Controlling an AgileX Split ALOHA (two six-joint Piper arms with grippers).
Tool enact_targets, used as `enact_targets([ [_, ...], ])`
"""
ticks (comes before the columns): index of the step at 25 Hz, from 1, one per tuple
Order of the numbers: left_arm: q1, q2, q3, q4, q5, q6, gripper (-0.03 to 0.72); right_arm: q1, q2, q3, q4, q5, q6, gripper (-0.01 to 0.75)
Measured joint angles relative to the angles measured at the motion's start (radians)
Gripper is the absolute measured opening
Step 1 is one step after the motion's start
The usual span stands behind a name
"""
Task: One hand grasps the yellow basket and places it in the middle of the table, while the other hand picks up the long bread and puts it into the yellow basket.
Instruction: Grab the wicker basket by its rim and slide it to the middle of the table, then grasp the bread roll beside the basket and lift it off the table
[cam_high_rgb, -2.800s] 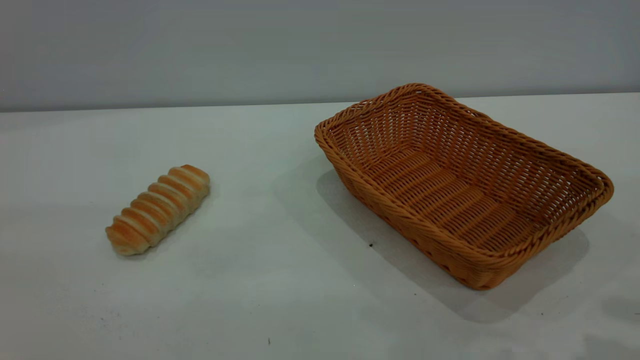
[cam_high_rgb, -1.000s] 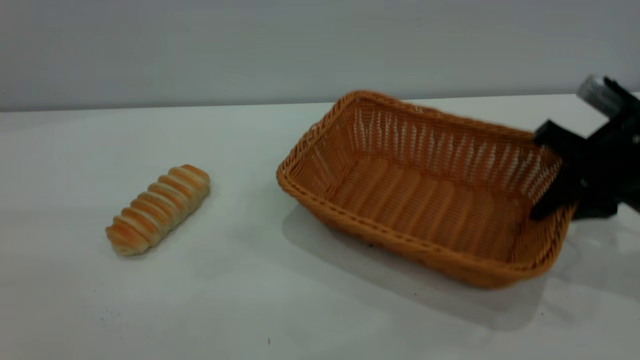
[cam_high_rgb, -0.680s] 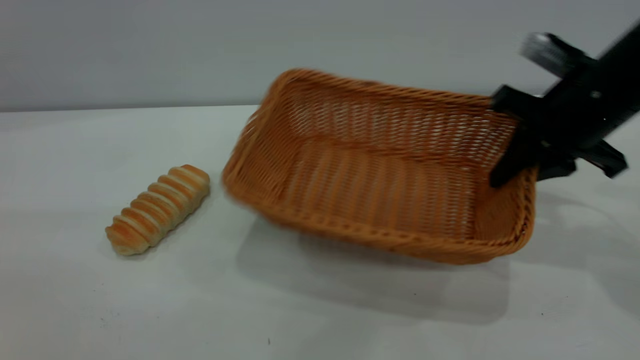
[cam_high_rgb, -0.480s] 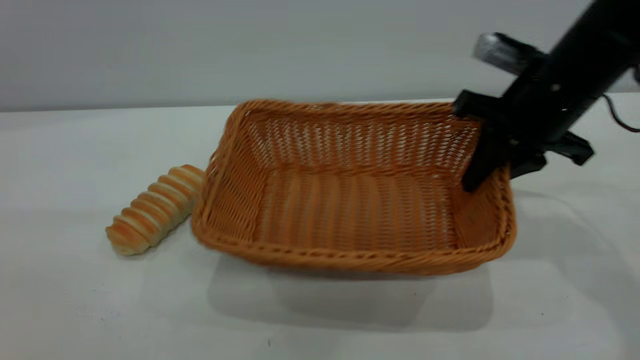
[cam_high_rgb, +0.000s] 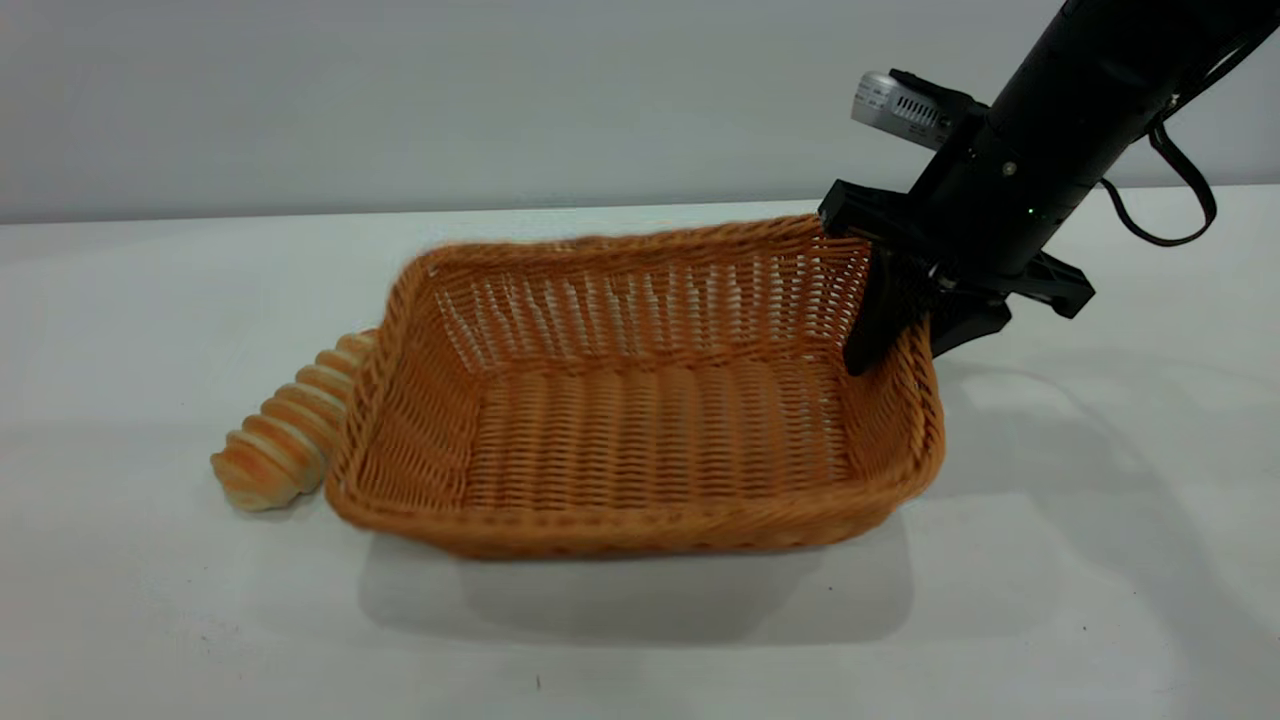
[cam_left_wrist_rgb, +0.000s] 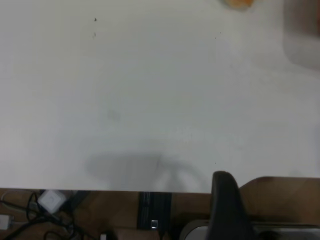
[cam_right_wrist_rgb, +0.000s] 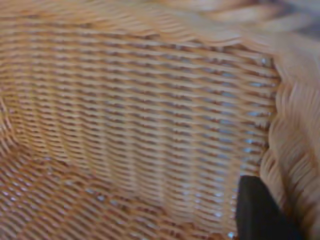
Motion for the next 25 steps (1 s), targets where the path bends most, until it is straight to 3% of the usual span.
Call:
enact_targets([
  [5, 0.0, 0.0, 0.0, 0.0, 0.004, 0.0, 0.489, -0.036, -0.002, 0.0, -0.038, 0.043, 0.004, 0.479],
  [8, 0.0, 0.0, 0.0, 0.0, 0.016, 0.0, 0.489, -0.085, -0.02, 0.0, -0.056, 0.08, 0.005, 0.545],
  [15, 0.0, 0.0, 0.0, -0.001, -0.01, -0.054, 0.489, -0.215, -0.12, 0.0, -0.095, 0.213, -0.074, 0.564],
  [20, 0.0, 0.07, 0.0, 0.0, -0.045, -0.069, 0.489, -0.219, -0.196, 0.001, -0.267, 0.263, -0.086, 0.557],
  [25, 0.0, 0.25, 0.0, -0.003, -0.109, -0.056, 0.489, -0.219, -0.352, 0.102, -0.409, 0.225, -0.055, 0.538],
])
